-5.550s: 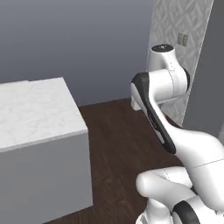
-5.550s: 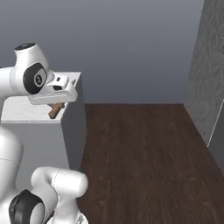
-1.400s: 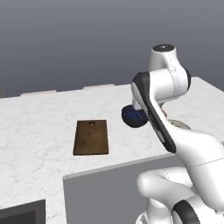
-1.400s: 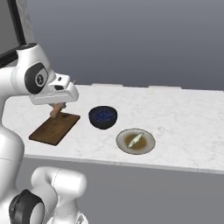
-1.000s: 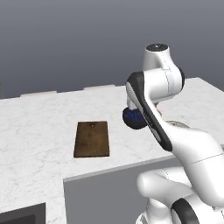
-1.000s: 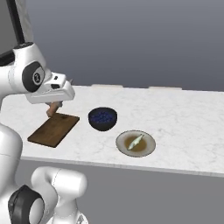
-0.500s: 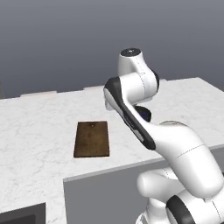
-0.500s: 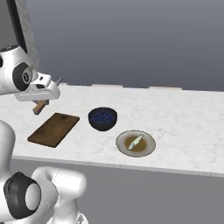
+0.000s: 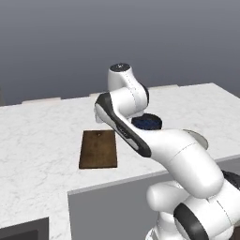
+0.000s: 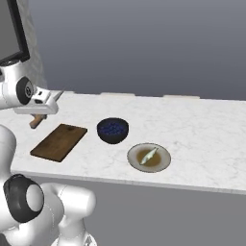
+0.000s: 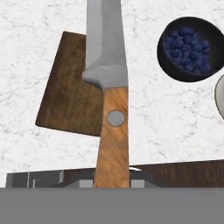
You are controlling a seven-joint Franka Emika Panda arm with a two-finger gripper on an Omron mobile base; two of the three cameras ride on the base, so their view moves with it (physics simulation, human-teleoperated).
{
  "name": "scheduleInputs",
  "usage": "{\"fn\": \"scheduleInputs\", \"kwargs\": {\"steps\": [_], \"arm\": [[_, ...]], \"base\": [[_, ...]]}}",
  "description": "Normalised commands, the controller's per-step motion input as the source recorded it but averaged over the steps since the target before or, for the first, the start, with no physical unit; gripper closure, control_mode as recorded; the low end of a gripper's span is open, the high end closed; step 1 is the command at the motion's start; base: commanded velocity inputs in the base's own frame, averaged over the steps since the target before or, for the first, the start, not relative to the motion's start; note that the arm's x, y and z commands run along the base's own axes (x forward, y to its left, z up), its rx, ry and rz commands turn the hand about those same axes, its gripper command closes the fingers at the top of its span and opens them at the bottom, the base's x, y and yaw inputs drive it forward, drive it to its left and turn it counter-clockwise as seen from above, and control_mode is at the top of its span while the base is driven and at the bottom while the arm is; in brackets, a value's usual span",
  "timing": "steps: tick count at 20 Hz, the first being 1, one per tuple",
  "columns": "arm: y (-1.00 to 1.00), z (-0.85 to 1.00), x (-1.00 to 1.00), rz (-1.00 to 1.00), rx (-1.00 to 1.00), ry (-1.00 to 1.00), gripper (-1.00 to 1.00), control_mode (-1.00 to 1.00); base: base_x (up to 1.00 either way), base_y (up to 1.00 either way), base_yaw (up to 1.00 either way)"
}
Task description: Pick up the knife from the drawer and place it on the cutting board. Then place the meat from the plate to the cutting board.
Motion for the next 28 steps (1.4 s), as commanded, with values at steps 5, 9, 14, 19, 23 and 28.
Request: {"fn": "scheduleInputs", "kwargs": {"steps": [5,9,14,19,23,28], "arm": [[0.45,-0.32,0.31,0.0,0.0,0.05,1.0,-1.0],[0.37,-0.32,0.29,0.0,0.0,0.01,1.0,-1.0],[0.37,-0.43,0.06,0.0,0.03,0.0,1.0,-1.0],[0.1,-0.46,0.0,0.0,0.14,0.0,1.0,-1.0],[-0.01,-0.49,0.01,0.0,0.22,0.0,1.0,-1.0],[0.0,-0.51,0.1,0.0,0.13,0.0,1.0,-1.0]], "base": [[0.0,0.0,0.0],[0.0,0.0,0.0],[0.0,0.0,0.0],[0.0,0.0,0.0],[0.0,0.0,0.0],[0.0,0.0,0.0]]}}
